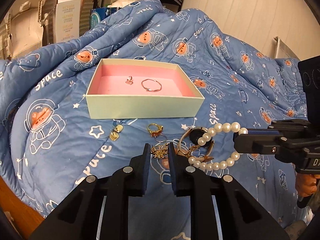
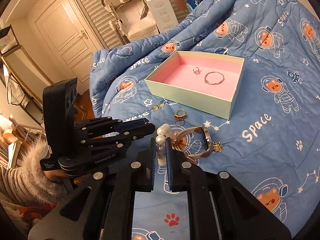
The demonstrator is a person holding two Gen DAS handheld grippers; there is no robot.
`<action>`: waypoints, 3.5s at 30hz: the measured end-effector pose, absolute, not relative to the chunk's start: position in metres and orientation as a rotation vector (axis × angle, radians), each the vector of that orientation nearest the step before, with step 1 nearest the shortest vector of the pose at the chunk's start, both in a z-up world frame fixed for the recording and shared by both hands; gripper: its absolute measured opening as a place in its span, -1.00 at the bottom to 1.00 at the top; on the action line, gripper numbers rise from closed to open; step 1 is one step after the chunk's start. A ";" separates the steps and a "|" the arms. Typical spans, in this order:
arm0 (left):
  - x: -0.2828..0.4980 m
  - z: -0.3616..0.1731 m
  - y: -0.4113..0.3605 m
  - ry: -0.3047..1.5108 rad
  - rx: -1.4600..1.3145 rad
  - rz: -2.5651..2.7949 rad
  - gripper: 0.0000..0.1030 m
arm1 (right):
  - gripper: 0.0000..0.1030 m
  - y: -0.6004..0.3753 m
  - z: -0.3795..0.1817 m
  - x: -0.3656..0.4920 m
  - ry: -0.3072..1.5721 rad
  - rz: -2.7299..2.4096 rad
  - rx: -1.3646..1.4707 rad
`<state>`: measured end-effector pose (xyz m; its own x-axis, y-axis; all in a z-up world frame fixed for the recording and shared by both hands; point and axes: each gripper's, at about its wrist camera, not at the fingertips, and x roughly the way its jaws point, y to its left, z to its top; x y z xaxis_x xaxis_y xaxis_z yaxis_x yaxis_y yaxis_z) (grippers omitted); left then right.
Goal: Organize jewelry
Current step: 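Grasp the gold star charm with the left tool while the right grasps the pearl bracelet, then lower the star charm and pearl bracelet into the box and open both tools, then withdraw both tools from the box toward the remaining jewelry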
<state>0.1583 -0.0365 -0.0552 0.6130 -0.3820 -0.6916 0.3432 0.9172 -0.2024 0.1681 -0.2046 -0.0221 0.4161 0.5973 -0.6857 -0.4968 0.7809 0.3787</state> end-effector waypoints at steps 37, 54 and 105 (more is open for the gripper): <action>0.312 -0.045 -0.036 0.954 0.082 -0.326 -0.67 | -0.80 -0.186 -0.036 0.332 1.038 0.639 0.388; 0.340 -0.075 -0.059 1.043 0.172 -0.328 -0.67 | -0.80 -0.182 -0.063 0.347 1.099 0.514 0.217; 0.246 -0.035 0.017 0.794 -0.057 -0.205 0.69 | 0.37 -0.194 -0.030 0.276 0.898 0.455 -0.032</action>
